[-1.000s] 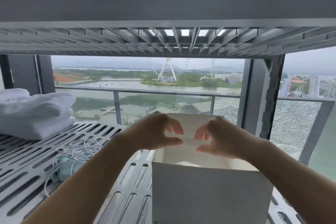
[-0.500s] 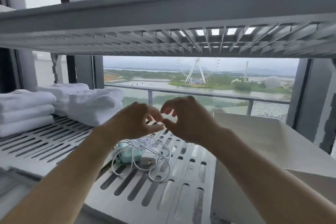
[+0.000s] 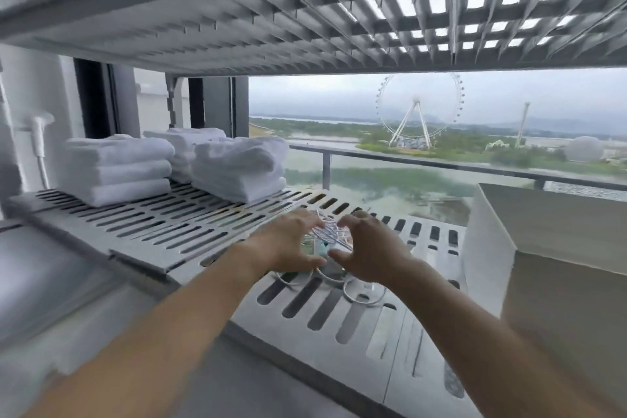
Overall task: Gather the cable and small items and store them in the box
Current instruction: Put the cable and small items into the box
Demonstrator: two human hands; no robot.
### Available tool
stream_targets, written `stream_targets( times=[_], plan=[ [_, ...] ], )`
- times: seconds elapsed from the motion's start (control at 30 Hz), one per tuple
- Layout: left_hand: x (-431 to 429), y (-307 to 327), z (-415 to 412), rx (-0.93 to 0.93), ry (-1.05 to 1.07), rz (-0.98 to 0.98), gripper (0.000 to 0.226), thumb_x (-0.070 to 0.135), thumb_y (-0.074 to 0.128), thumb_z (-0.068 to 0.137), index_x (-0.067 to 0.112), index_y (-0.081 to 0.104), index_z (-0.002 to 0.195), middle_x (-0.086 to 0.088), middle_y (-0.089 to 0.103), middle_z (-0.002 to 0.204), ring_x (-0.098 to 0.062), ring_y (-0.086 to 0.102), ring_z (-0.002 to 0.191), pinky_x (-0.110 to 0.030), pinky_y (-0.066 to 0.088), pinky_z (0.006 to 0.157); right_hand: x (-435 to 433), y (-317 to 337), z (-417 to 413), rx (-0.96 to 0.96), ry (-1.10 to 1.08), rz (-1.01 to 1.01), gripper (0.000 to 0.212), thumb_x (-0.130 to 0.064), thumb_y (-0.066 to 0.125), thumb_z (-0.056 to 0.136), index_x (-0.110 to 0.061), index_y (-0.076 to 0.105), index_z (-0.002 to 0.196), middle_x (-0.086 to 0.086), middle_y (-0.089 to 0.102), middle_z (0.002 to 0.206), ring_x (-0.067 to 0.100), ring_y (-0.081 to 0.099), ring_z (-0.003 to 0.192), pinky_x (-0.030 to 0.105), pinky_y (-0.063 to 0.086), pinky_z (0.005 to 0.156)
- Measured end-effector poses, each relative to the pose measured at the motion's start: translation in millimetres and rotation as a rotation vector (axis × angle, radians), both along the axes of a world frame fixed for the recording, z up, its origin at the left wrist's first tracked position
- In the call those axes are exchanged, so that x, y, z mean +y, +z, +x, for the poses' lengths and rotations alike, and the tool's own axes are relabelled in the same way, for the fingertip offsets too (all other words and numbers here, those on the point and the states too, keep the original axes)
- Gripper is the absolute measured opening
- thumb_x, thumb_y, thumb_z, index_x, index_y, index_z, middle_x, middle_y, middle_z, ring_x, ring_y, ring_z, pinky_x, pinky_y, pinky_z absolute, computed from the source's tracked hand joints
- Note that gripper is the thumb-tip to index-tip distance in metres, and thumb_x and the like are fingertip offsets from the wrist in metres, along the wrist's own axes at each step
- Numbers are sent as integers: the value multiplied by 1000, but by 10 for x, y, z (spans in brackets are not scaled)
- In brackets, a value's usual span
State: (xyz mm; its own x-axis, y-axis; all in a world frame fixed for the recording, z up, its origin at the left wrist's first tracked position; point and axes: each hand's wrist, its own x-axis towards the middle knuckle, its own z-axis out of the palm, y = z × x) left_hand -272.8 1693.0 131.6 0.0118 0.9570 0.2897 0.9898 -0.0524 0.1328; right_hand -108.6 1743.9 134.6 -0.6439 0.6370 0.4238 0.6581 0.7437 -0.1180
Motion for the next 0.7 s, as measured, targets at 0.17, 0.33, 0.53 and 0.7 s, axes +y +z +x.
stream_targets(
  times=[0.17, 0.33, 0.53, 0.7],
  plan=[
    [170, -237, 55, 56, -16, -49, 76, 57, 61, 76, 35, 27, 140, 1, 26, 151, -20, 20, 139, -39, 19, 115, 148, -290, -67, -45, 4, -129, 64, -43, 61, 82, -19, 33, 135, 9, 41, 136, 26, 42, 121, 40, 41, 100],
    [124, -274, 27, -12, -44, 110, 38, 37, 66, 77, 32, 55, 113, 6, 53, 120, -13, 48, 114, -24, 34, 93, 152, -395, -31, -64, -31, -197, 61, -41, 58, 83, -24, 31, 136, 8, 42, 135, 29, 46, 119, 44, 44, 96],
    [23, -243, -77, -77, -61, 262, 24, 28, 70, 73, 35, 63, 95, 12, 63, 105, -12, 59, 97, -37, 51, 82, 91, -363, 39, -37, -106, -154, 72, -54, 64, 69, -25, 36, 129, 5, 43, 127, 25, 49, 109, 36, 46, 80],
    [106, -238, -85, -35, 19, 107, 54, 47, 64, 79, 32, 48, 129, 4, 49, 136, -17, 48, 121, -39, 43, 98, 105, -380, 10, -64, -46, -257, 82, -47, 63, 74, -42, 16, 141, 3, 25, 150, 27, 35, 130, 44, 43, 98]
  ],
)
